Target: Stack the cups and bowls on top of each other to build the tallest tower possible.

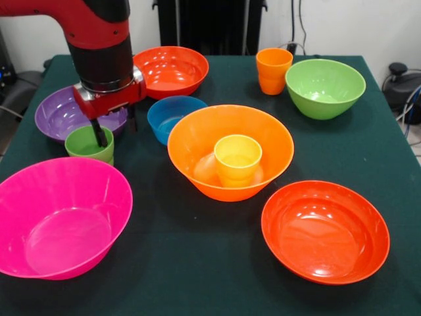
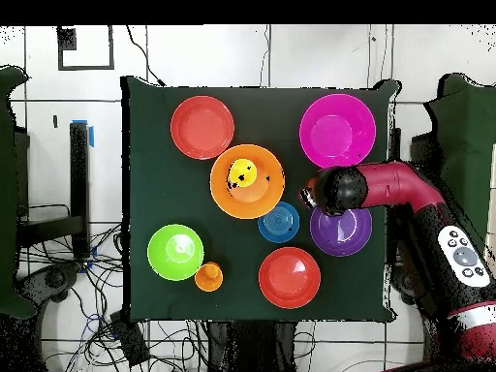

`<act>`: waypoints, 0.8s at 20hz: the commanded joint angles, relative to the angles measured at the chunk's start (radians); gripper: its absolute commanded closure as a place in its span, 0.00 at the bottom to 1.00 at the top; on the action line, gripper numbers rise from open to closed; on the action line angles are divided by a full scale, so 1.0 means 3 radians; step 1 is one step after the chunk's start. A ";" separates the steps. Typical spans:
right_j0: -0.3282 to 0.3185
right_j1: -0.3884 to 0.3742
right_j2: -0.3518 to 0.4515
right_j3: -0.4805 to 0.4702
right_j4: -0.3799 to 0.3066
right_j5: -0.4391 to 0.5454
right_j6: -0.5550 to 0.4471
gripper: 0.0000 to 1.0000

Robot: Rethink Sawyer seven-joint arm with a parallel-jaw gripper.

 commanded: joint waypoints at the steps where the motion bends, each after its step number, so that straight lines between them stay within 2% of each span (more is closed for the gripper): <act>1: -0.0011 0.0227 -0.0111 0.0128 -0.0152 -0.0162 -0.0658 0.00; 16: 0.0034 0.0236 -0.0103 0.0004 -0.0255 -0.0208 -0.0685 0.00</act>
